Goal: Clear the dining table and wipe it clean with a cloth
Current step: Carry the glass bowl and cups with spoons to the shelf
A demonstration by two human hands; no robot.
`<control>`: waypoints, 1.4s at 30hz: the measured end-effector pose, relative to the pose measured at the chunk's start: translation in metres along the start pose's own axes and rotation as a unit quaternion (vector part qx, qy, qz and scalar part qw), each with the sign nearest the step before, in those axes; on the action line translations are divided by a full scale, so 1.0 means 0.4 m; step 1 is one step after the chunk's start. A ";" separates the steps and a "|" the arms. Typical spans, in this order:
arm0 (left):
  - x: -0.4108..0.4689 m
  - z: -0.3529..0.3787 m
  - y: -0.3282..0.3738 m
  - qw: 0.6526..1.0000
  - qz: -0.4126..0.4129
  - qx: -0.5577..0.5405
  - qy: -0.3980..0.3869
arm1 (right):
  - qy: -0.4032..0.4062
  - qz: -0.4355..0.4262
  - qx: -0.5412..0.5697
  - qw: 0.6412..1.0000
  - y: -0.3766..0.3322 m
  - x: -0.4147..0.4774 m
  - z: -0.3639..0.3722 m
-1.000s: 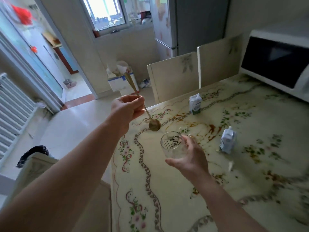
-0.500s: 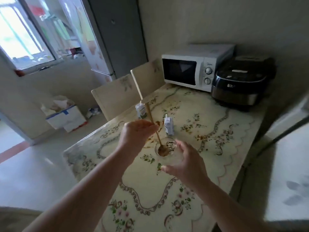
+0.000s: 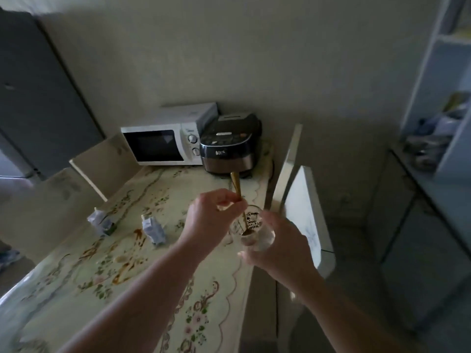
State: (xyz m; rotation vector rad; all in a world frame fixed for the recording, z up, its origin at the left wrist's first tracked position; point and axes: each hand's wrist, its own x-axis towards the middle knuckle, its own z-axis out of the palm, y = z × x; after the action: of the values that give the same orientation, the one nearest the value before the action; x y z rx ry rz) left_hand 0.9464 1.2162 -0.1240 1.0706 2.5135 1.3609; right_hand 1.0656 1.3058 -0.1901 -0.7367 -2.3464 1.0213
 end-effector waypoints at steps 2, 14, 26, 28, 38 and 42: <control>0.020 0.057 0.048 0.999 0.016 -0.013 -0.027 | 0.032 0.004 0.003 0.999 0.032 0.002 -0.071; 0.109 0.412 0.323 0.982 0.065 -0.154 -0.092 | 0.143 0.108 -0.021 0.983 0.304 0.029 -0.401; 0.168 0.739 0.483 0.977 -0.007 -0.193 -0.090 | 0.180 0.187 -0.008 0.966 0.595 0.060 -0.615; 0.178 0.794 0.501 0.972 -0.022 -0.213 -0.099 | 0.179 0.195 -0.020 0.964 0.629 0.051 -0.659; 0.221 1.021 0.543 0.958 -0.065 -0.227 -0.162 | 0.260 0.242 -0.007 0.935 0.767 0.043 -0.777; 0.280 1.112 0.552 0.957 -0.065 -0.220 -0.178 | 0.271 0.262 -0.011 0.926 0.828 0.082 -0.796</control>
State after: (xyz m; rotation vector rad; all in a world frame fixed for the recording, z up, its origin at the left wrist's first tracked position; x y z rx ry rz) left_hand 1.1522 1.6762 -0.1950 0.9350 1.8737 1.4414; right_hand 1.3280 1.6807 -0.2425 -1.4939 -1.7139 0.8410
